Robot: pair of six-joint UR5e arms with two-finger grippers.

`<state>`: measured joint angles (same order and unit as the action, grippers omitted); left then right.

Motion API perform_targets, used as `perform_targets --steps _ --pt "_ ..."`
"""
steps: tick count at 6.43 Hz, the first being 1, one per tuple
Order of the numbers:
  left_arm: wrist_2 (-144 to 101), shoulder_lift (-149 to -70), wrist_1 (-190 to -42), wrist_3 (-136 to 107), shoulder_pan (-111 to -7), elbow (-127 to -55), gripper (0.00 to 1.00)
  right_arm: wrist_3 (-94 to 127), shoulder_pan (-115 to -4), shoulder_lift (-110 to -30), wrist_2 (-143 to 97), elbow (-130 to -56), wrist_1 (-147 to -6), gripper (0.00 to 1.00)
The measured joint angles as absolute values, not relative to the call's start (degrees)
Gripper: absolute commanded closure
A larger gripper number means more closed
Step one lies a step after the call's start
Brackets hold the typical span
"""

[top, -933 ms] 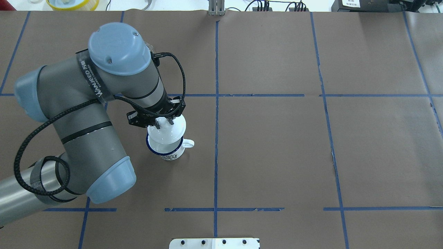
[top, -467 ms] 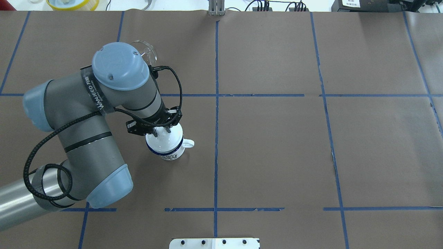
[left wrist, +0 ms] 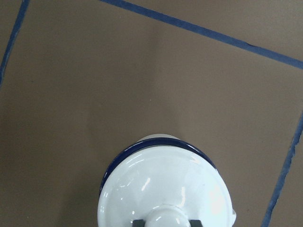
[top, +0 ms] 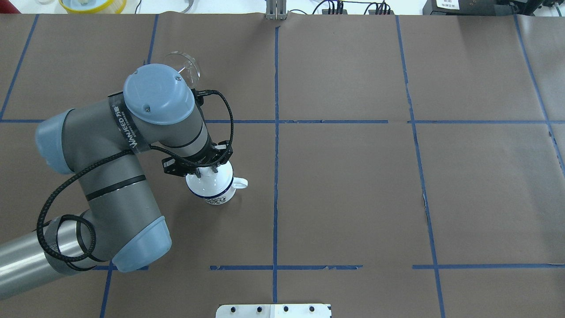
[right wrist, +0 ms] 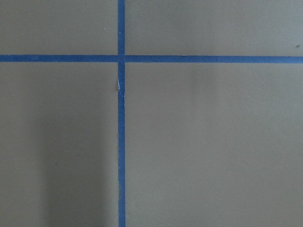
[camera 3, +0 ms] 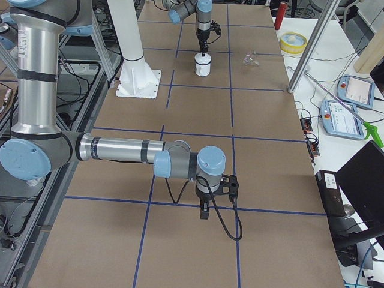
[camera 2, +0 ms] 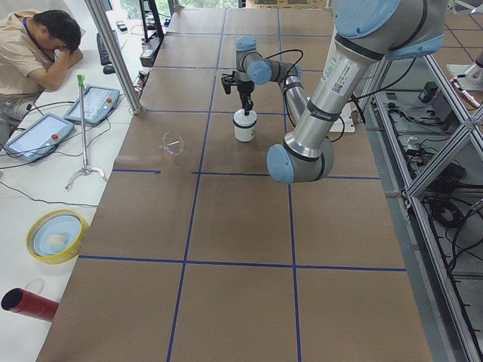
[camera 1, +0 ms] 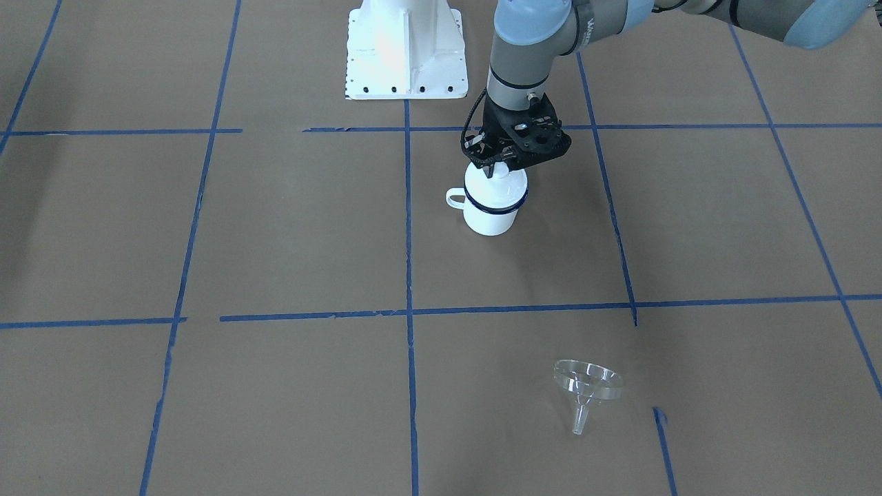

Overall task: Remove funnel from cup
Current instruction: 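Lower the white lid onto the mug's rim with the left gripper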

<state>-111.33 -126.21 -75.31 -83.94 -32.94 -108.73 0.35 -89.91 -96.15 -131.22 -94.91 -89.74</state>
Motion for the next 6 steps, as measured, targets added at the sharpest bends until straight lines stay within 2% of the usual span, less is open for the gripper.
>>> perform_targets --steps 5,6 --pt "-111.2 -125.9 -77.2 -83.9 -32.9 -107.4 1.0 0.4 -89.9 -96.2 -131.2 -94.9 -89.7 0.0" --pt "-111.2 -125.8 -77.3 -83.9 -32.9 -107.4 0.76 0.4 -89.9 -96.2 -131.2 -94.9 -89.7 0.0"
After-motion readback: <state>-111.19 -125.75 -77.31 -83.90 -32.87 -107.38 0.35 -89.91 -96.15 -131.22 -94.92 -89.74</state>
